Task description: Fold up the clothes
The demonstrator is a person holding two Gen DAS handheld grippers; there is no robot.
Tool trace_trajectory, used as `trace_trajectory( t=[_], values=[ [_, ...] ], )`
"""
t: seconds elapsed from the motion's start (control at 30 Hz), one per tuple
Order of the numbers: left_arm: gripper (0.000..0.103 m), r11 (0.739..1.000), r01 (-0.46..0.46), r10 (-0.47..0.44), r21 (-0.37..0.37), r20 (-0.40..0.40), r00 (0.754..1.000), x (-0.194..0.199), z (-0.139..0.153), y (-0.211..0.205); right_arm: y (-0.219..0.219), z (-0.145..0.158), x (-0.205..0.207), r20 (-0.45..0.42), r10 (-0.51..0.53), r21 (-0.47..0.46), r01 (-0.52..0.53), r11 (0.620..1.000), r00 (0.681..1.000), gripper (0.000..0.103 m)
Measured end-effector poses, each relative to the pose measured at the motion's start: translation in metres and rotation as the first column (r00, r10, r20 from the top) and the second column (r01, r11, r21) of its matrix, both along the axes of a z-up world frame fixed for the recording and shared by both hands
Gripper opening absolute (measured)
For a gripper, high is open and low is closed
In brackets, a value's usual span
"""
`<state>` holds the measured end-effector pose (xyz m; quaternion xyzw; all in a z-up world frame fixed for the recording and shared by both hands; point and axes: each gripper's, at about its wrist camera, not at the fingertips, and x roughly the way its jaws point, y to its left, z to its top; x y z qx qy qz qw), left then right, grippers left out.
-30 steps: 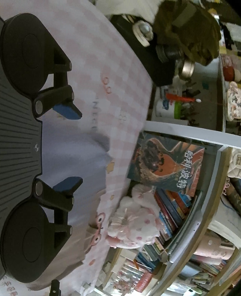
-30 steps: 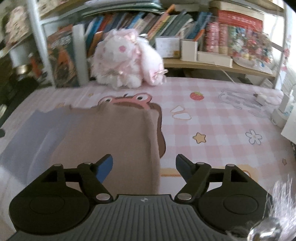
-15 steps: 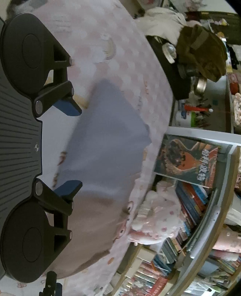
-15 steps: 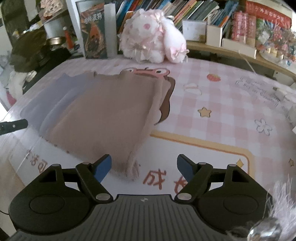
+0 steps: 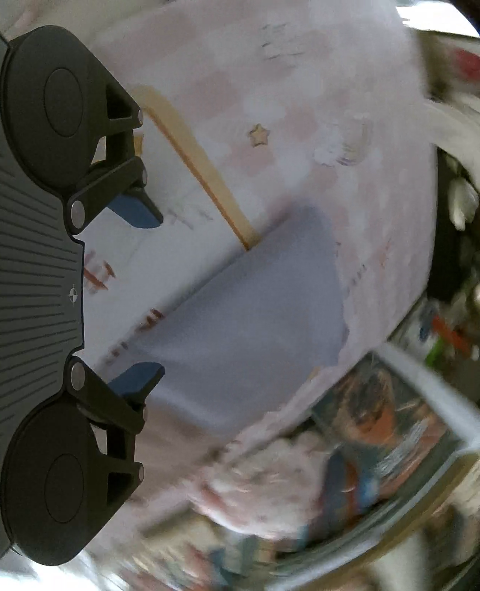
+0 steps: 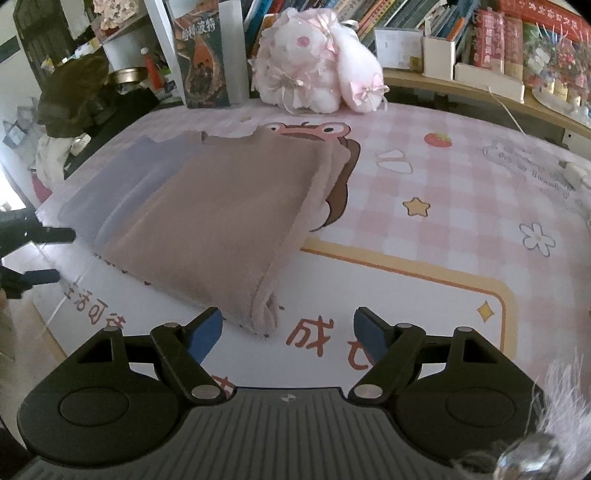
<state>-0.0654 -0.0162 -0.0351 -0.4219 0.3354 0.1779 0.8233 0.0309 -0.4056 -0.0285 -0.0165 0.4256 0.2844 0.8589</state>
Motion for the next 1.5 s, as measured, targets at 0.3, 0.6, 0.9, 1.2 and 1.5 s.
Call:
trace_trajectory(
  t=[0.3, 0.6, 0.9, 1.2, 1.5],
  values=[
    [0.073, 0.960, -0.186, 0.203, -0.208, 0.062, 0.977, 0.015, -0.015, 0.041, 0.008, 0.005, 0.010, -0.029, -0.050, 0.061, 0.052, 0.997, 0.998, 0.074],
    [0.011, 0.941, -0.263, 0.275, -0.213, 0.027, 0.961, 0.030, -0.023, 0.058, 0.011, -0.009, 0.026, -0.169, -0.170, 0.124, 0.192, 0.974, 0.971, 0.030],
    [0.013, 0.940, 0.146, -0.192, 0.307, 0.125, 0.973, 0.052, 0.034, 0.013, 0.030, -0.008, 0.022, -0.122, -0.158, 0.049, 0.165, 0.985, 0.980, 0.021],
    [0.033, 0.991, 0.002, 0.008, -0.131, 0.082, 0.997, 0.045, -0.022, 0.062, 0.035, -0.007, 0.020, -0.118, -0.189, 0.028, 0.194, 0.981, 0.975, 0.021],
    [0.014, 0.983, -0.007, 0.024, -0.185, 0.091, 0.996, 0.060, -0.029, 0.064, 0.042, -0.006, 0.018, -0.110, -0.220, 0.014, 0.223, 0.975, 0.969, 0.021]
  ],
)
